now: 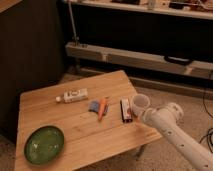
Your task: Push the eraser across the table
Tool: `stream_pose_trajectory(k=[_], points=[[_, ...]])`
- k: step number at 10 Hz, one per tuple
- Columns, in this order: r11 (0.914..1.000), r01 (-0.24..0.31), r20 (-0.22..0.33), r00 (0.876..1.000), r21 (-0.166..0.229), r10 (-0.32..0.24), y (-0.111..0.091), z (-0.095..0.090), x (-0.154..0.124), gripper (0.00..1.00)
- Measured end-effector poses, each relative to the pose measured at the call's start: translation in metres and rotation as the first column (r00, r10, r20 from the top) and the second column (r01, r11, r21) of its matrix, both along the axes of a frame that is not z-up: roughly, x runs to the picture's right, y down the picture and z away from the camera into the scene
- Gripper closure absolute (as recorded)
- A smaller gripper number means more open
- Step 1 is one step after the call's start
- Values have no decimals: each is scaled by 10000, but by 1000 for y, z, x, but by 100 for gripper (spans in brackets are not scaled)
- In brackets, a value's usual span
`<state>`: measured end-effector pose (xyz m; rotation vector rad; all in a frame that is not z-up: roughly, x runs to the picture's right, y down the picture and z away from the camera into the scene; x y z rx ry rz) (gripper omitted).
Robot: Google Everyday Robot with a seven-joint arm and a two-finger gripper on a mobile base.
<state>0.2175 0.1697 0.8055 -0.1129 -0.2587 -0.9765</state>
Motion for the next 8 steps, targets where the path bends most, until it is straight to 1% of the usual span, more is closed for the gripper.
stream_pose_trajectory(k=[2, 3, 4, 5, 8], points=[[9983, -539, 340, 9979, -236, 547, 14, 9, 8, 100], [9963, -771, 585, 9951, -383, 793, 19, 14, 6, 100], [9941, -990, 791, 9916, -440, 1023, 23, 18, 6, 100], [9921, -1186, 1076, 9866, -407, 1224, 25, 21, 5, 100], [9901, -1404, 1908, 9720, 19, 1374, 22, 18, -8, 100]])
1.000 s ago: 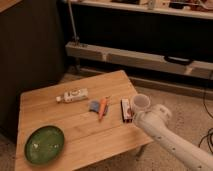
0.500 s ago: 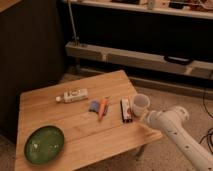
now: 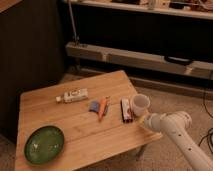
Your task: Push the eraser across the table
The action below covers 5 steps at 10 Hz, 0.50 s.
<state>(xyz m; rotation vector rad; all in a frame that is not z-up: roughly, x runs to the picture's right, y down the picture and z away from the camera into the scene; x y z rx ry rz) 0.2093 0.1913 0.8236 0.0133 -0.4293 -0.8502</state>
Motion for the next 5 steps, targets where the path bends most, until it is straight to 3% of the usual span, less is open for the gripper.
stream_pose_trajectory(k=[2, 5], points=[[9995, 105, 310, 9995, 292, -114, -5, -4, -15, 100], [9979, 364, 311, 9988, 539, -381, -11, -8, -24, 100]])
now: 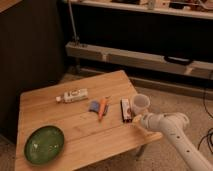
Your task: Push the eraser across the table
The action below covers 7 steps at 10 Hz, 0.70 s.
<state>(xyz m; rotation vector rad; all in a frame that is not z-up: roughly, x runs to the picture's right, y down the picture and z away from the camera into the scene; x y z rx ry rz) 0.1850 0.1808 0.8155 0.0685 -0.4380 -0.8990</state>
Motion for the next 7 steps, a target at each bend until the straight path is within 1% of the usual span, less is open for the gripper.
stream_pose_trajectory(k=[2, 4, 7], points=[[9999, 49, -155, 9999, 150, -46, -3, -2, 4, 100], [9996, 56, -302, 9995, 262, -48, -8, 0, 10, 100], [9994, 186, -331, 9993, 290, -177, -10, 15, 7, 100]])
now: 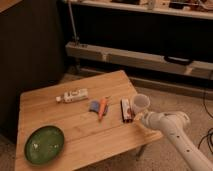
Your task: Push the eraser across the table
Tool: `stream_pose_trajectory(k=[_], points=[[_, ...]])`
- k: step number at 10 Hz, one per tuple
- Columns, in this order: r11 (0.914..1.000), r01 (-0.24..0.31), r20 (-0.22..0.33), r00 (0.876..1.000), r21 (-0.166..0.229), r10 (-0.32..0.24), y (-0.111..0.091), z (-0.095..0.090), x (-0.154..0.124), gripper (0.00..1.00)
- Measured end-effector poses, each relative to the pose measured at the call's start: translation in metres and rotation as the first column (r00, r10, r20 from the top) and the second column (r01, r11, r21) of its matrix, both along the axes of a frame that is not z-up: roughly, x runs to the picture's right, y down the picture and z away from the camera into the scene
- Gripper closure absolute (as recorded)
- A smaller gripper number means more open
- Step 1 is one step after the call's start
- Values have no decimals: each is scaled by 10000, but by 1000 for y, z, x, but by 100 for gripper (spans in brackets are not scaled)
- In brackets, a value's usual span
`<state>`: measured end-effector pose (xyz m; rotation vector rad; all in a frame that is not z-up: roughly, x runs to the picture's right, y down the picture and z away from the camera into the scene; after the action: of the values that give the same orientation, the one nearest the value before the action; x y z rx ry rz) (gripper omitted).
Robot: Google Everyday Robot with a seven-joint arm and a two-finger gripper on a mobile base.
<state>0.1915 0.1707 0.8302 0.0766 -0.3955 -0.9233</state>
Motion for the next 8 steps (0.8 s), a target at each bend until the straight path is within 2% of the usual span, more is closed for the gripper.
stream_pose_trajectory(k=[3, 6, 8], points=[[9997, 250, -129, 9996, 82, -249, -3, 11, -12, 100], [9995, 193, -583, 9981, 263, -177, -8, 15, -8, 100], [9996, 83, -667, 9978, 258, -65, -10, 20, -5, 100]])
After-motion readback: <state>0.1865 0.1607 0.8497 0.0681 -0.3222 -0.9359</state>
